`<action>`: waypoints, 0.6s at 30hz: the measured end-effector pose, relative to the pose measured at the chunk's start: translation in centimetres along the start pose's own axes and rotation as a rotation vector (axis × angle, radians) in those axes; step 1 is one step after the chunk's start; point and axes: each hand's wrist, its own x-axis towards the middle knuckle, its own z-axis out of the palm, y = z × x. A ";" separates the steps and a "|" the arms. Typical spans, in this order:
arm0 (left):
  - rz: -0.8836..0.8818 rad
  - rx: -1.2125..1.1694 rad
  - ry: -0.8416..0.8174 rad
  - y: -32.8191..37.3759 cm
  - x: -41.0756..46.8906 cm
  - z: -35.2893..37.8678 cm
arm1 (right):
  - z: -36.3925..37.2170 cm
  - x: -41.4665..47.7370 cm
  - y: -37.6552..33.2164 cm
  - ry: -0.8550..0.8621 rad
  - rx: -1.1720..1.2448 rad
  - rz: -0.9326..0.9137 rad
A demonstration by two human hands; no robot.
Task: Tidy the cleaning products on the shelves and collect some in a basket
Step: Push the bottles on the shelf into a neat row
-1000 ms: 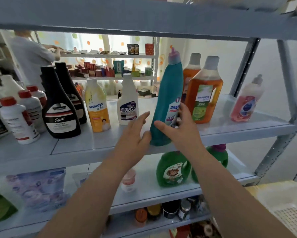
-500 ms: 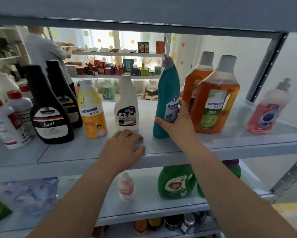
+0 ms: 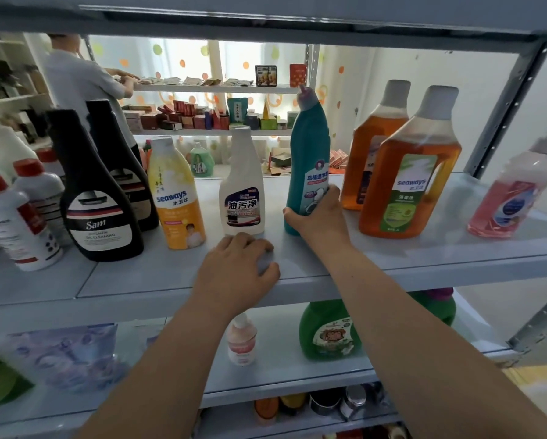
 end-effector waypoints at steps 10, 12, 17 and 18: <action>-0.008 0.021 0.015 0.1 0.1 0.2 | 0.1 -0.5 -0.1 -0.012 -0.038 0.042; -0.002 0.023 0.016 0.1 0.1 0.2 | -0.1 -0.7 -0.2 -0.018 -0.039 0.049; 0.014 0.035 0.033 0.0 0.0 0.2 | -1.2 -2.1 0.1 -0.055 -0.104 0.077; 0.024 0.068 0.007 -0.1 0.1 0.1 | -1.6 -2.6 0.2 -0.068 -0.150 0.083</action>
